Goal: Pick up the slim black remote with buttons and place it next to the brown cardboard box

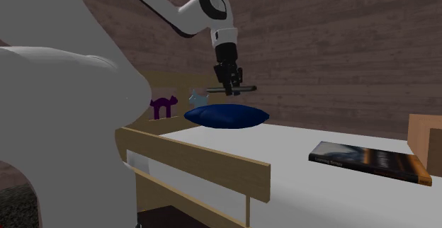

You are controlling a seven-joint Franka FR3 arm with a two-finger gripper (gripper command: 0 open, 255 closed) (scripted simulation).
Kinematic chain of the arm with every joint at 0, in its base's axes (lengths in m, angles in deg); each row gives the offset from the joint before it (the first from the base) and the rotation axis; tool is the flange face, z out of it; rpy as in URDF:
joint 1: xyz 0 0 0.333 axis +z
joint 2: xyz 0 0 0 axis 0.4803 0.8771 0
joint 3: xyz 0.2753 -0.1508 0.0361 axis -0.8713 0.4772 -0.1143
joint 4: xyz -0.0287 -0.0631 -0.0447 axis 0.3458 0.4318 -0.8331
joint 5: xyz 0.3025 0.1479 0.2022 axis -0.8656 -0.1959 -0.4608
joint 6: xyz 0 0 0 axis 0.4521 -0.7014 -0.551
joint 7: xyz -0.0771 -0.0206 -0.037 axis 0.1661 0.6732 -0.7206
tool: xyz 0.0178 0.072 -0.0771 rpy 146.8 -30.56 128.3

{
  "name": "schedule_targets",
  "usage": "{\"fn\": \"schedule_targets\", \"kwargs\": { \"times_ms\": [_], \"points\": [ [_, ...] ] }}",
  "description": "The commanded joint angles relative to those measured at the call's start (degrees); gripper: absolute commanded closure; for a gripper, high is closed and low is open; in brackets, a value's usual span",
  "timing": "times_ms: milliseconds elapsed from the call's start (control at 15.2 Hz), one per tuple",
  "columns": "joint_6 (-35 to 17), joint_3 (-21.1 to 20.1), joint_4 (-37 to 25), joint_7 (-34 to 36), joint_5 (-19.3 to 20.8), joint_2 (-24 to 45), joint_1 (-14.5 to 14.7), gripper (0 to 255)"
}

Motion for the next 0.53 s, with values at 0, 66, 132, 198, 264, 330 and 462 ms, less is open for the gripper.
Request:
{"fn": "schedule_targets", "kwargs": {
  "times_ms": [0, 66, 132, 198, 264, 330, 462],
  "points": [
    [-0.6, 2.0, 1.1, -2.1, 0.4, -0.3, 0.0, 255],
    [-1.0, 3.2, 1.8, -3.4, 0.7, -0.4, -0.2, 255],
    [-1.5, 4.4, 2.5, -4.7, 1.0, -0.4, -0.4, 255],
    [-2.0, 5.4, 3.0, -6.0, 1.4, -0.4, -0.7, 255],
    [-2.5, 6.4, 3.6, -7.3, 1.7, -0.3, -1.1, 255],
    [-3.0, 7.4, 4.0, -8.6, 2.2, -0.2, -1.5, 255],
    [-4.1, 9.2, 4.7, -11.0, 3.1, 0.3, -2.5, 255]
  ]
}}
